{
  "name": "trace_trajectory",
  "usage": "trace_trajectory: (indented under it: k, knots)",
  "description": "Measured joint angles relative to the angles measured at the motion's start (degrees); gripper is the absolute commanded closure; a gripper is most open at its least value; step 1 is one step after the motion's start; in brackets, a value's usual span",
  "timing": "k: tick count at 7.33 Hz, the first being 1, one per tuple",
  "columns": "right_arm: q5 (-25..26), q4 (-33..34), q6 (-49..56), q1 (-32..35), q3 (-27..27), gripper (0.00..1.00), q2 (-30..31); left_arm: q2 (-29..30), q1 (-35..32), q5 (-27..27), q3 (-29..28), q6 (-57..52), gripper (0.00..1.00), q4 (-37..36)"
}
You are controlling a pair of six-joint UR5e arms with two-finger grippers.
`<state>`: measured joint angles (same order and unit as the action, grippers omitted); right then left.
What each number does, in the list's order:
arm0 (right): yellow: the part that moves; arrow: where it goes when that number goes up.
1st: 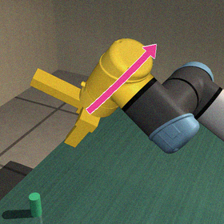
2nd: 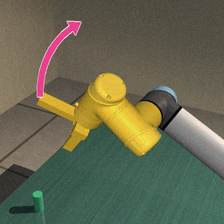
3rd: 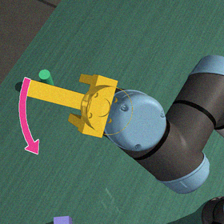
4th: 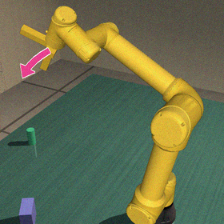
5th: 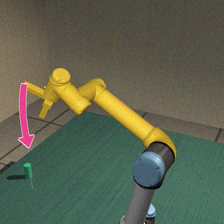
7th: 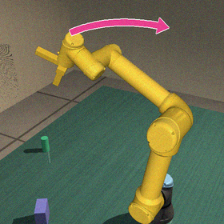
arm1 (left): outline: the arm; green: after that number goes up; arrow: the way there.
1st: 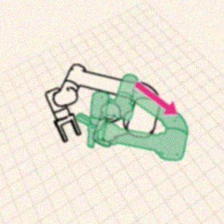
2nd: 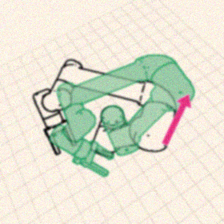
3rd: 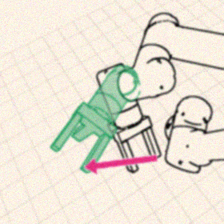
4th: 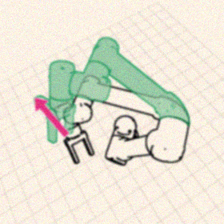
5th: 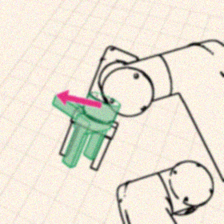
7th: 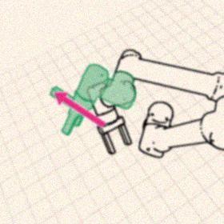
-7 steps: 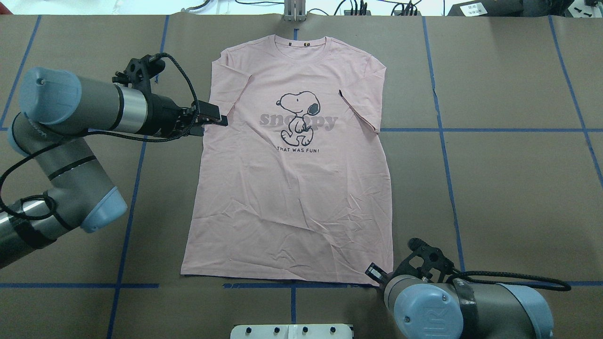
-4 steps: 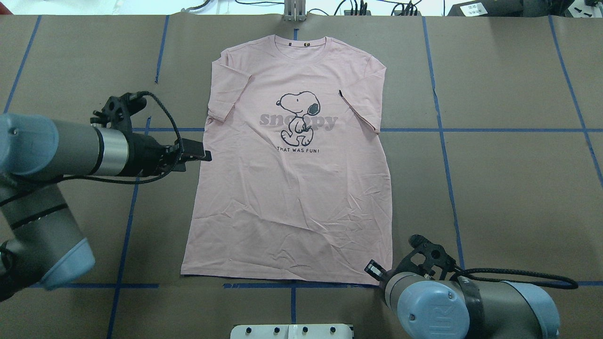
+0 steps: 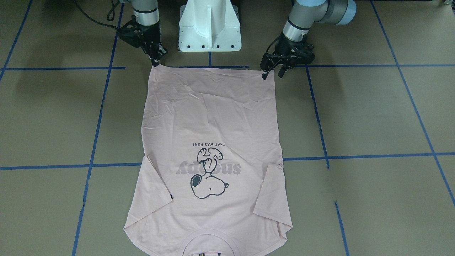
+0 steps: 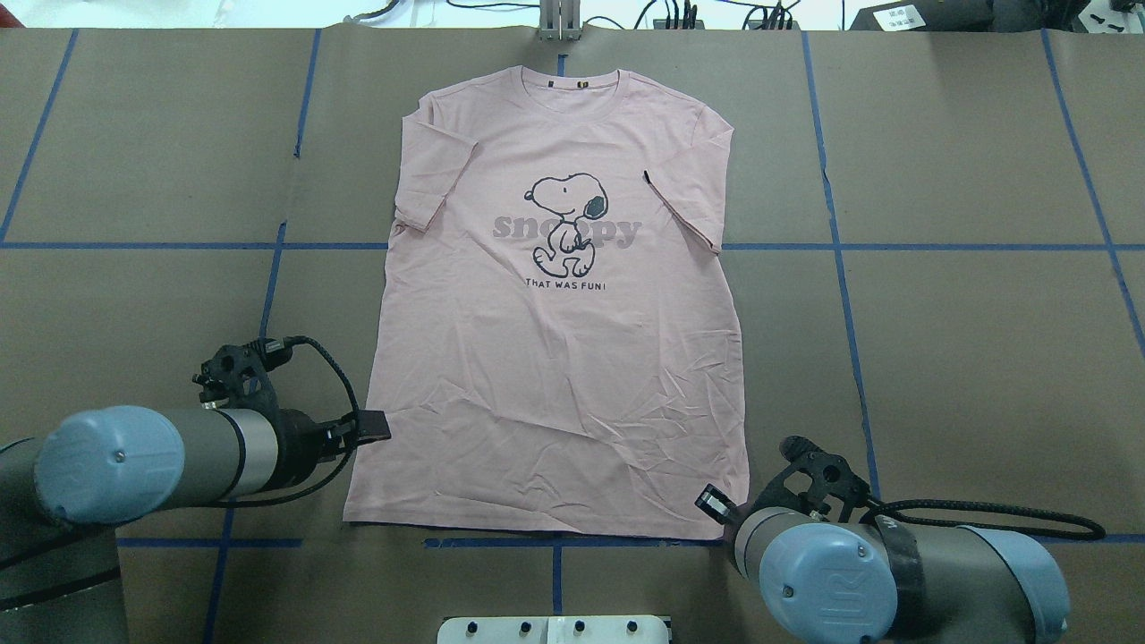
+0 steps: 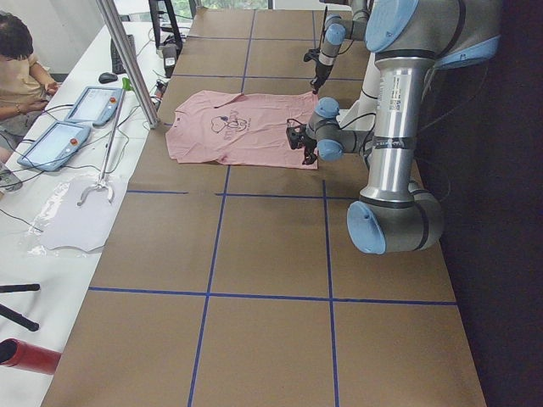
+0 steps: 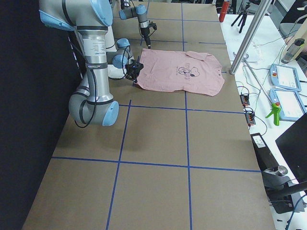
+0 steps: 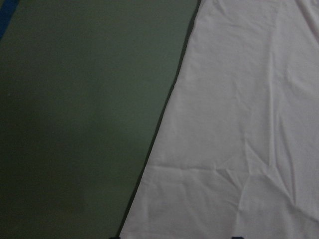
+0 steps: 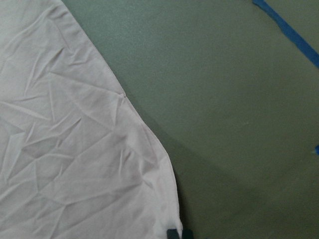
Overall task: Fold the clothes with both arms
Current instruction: 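Move the left gripper down to the other hem corner nearest the robot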
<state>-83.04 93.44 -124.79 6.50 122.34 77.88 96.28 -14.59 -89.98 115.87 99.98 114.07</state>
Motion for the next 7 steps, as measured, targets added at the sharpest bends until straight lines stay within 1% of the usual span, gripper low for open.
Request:
trace_trajectory:
  k: [2, 4, 5, 6, 7]
  knots:
    - [0.0, 0.0, 0.0, 0.2, 0.4, 1.0, 0.0, 0.4, 1.3, 0.2, 0.1, 1.1, 0.24, -2.4]
    - [0.0, 0.0, 0.0, 0.3, 0.6, 1.0, 0.0, 0.3, 2.3, 0.2, -0.5, 1.5, 0.27, -3.1]
    - [0.0, 0.0, 0.1, 0.3, 0.6, 1.0, 0.0, 0.2, 2.6, 0.2, -1.0, 1.5, 0.34, -3.2]
    - [0.0, 0.0, 0.1, 0.3, 0.6, 1.0, 0.0, 0.2, 2.9, 0.2, -1.2, 1.5, 0.45, -3.2]
    - [0.0, 0.0, 0.1, 0.3, 0.6, 1.0, 0.0, 0.1, 3.0, 0.2, -1.3, 1.5, 0.7, -3.2]
